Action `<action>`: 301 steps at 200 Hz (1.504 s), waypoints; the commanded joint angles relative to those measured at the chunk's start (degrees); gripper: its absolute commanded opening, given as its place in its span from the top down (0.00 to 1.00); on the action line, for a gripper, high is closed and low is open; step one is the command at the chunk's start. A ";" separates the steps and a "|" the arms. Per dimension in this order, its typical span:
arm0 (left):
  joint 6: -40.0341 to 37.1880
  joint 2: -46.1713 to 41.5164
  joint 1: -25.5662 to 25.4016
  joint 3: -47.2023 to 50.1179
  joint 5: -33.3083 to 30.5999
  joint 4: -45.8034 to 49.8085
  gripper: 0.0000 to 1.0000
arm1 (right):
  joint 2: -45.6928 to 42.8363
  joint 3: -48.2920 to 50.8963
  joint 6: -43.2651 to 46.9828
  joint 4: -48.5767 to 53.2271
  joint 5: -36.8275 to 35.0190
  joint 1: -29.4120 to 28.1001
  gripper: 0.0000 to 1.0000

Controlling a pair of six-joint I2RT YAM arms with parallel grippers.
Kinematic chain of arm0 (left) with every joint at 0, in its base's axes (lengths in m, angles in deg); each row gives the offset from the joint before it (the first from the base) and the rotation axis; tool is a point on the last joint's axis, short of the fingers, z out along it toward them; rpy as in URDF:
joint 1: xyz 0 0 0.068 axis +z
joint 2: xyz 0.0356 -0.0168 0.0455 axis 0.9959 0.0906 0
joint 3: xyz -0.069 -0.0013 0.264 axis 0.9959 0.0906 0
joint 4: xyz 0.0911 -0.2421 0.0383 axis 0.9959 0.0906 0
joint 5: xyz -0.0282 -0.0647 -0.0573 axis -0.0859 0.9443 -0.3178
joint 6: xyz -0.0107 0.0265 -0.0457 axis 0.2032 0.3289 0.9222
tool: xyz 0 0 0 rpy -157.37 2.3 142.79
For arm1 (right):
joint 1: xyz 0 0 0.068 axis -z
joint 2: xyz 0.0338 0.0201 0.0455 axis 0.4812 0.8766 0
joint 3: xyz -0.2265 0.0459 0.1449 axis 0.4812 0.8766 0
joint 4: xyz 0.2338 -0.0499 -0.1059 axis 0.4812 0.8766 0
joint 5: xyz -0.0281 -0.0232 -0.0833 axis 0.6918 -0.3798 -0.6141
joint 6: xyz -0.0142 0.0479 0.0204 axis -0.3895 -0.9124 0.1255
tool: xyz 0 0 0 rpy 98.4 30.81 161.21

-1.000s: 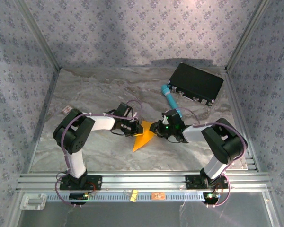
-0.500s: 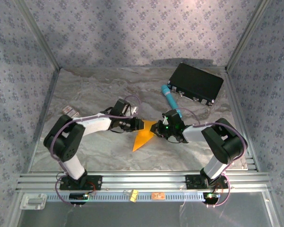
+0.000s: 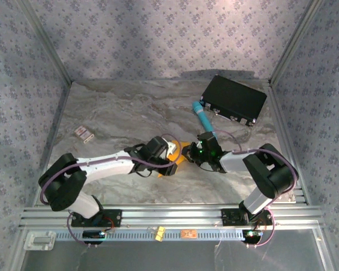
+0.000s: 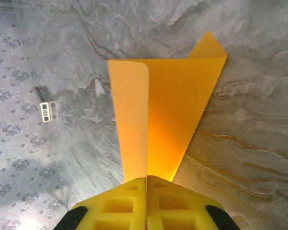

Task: Fold a paper plane with a square sheet of paper (pick it up from the middle)
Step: Fold the wing for the fifth time at the center of the table.

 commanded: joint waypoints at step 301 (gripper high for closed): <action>-7.76 8.67 -10.48 -3.97 -28.12 5.13 0.71 | -2.62 -0.96 -1.27 0.16 -0.27 -0.47 0.91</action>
